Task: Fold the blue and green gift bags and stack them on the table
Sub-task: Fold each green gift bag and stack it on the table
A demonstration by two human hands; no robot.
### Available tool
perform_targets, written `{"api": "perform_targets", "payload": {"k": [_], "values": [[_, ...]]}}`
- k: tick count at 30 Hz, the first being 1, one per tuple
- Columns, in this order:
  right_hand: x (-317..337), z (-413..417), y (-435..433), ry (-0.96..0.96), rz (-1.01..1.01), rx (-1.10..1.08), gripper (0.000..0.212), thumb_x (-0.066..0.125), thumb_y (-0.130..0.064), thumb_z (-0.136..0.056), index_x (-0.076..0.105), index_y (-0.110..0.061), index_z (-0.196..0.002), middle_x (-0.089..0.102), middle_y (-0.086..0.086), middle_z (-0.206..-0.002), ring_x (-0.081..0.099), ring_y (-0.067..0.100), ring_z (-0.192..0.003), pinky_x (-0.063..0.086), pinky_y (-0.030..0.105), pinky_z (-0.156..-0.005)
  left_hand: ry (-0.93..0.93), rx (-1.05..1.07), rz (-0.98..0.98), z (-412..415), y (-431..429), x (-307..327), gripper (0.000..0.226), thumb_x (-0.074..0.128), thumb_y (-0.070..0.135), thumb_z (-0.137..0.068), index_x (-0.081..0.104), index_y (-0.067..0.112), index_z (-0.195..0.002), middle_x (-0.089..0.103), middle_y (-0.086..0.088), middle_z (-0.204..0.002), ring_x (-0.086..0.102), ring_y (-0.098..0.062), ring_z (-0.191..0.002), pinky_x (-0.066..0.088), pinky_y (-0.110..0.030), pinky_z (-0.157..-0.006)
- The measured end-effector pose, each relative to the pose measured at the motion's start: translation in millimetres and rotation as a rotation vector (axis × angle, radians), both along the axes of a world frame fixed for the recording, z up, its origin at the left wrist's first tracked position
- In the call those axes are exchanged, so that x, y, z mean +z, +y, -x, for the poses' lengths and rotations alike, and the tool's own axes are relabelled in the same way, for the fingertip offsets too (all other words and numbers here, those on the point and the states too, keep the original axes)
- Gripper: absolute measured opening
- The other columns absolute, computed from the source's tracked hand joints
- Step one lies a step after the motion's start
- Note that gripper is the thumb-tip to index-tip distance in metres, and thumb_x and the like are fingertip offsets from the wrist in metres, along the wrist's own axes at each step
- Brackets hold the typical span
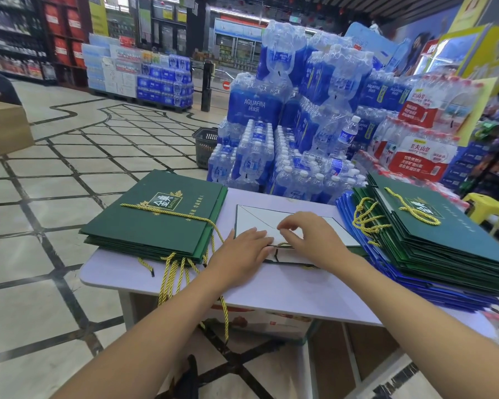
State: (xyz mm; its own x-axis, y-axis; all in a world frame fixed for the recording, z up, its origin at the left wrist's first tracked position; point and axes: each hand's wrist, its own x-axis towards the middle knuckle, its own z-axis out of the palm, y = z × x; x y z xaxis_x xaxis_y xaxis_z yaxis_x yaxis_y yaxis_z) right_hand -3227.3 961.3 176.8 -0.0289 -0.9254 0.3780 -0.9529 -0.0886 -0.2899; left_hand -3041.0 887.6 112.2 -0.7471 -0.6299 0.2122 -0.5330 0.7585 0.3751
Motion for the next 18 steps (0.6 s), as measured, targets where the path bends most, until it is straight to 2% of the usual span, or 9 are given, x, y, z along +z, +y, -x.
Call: {"api": "perform_targets", "payload": {"k": [2, 3, 5, 7, 10, 13, 18], "values": [[-3.1, -7.4, 13.0, -0.022, 0.121, -0.105, 0.010, 0.064, -0.033, -0.093, 0.074, -0.032, -0.091, 0.064, -0.016, -0.073, 0.058, 0.004, -0.073, 0.050, 0.030, -0.069, 0.009, 0.007, -0.018, 0.1, -1.2, -1.2, 0.049, 0.022, 0.047, -0.112, 0.046, 0.030, -0.152, 0.039, 0.011, -0.160, 0.019, -0.014, -0.155, 0.012, -0.054, -0.126], [-5.7, -11.9, 19.1, -0.045, 0.099, -0.175, 0.014, 0.063, -0.036, -0.092, 0.074, -0.030, -0.086, 0.063, -0.014, -0.066, 0.059, 0.007, -0.068, 0.050, 0.030, -0.066, 0.013, 0.013, -0.030, 0.4, -2.3, -2.4, 0.050, 0.022, 0.048, -0.112, 0.044, 0.031, -0.153, 0.036, 0.011, -0.163, 0.018, -0.013, -0.156, 0.011, -0.053, -0.126], [-11.9, -22.8, 28.6, -0.135, -0.093, -0.276, 0.027, 0.059, -0.038, -0.091, 0.074, -0.023, -0.074, 0.067, -0.007, -0.060, 0.064, 0.014, -0.062, 0.055, 0.032, -0.063, 0.020, 0.022, -0.052, 1.5, -5.2, -4.6, 0.051, 0.022, 0.048, -0.111, 0.041, 0.032, -0.155, 0.032, 0.011, -0.165, 0.016, -0.012, -0.156, 0.009, -0.052, -0.127], [-18.0, -33.7, 31.0, -0.312, -0.254, -0.297, 0.035, 0.059, -0.036, -0.092, 0.071, -0.019, -0.064, 0.067, -0.004, -0.053, 0.064, 0.011, -0.048, 0.053, 0.027, -0.056, 0.023, 0.029, -0.064, 1.0, -7.1, -4.4, 0.050, 0.022, 0.047, -0.112, 0.041, 0.032, -0.156, 0.031, 0.011, -0.166, 0.015, -0.012, -0.157, 0.008, -0.051, -0.126], [-25.0, -46.5, 27.8, -0.658, -0.254, -0.326, 0.037, 0.066, -0.034, -0.095, 0.070, -0.012, -0.066, 0.064, -0.001, -0.052, 0.054, 0.008, -0.039, 0.041, 0.020, -0.045, 0.021, 0.021, -0.073, 1.2, -6.2, -4.3, 0.050, 0.023, 0.045, -0.112, 0.041, 0.031, -0.156, 0.030, 0.010, -0.166, 0.016, -0.013, -0.157, 0.009, -0.052, -0.126], [-27.4, -53.3, 22.1, -0.972, -0.204, -0.364, 0.025, 0.066, -0.020, -0.095, 0.072, -0.011, -0.072, 0.061, 0.001, -0.055, 0.049, 0.008, -0.041, 0.038, 0.021, -0.044, 0.028, 0.028, -0.081, 1.8, -5.0, -3.5, 0.049, 0.024, 0.045, -0.112, 0.041, 0.030, -0.156, 0.031, 0.010, -0.166, 0.016, -0.013, -0.156, 0.009, -0.051, -0.126], [-20.0, -51.6, 20.7, -1.113, -0.313, -0.431, 0.010, 0.070, -0.015, -0.087, 0.071, -0.010, -0.078, 0.055, -0.004, -0.053, 0.043, 0.006, -0.041, 0.031, 0.017, -0.039, 0.031, 0.035, -0.072, 2.2, -4.7, -2.7, 0.048, 0.024, 0.043, -0.112, 0.041, 0.030, -0.156, 0.031, 0.009, -0.166, 0.017, -0.013, -0.156, 0.009, -0.052, -0.126]]}}
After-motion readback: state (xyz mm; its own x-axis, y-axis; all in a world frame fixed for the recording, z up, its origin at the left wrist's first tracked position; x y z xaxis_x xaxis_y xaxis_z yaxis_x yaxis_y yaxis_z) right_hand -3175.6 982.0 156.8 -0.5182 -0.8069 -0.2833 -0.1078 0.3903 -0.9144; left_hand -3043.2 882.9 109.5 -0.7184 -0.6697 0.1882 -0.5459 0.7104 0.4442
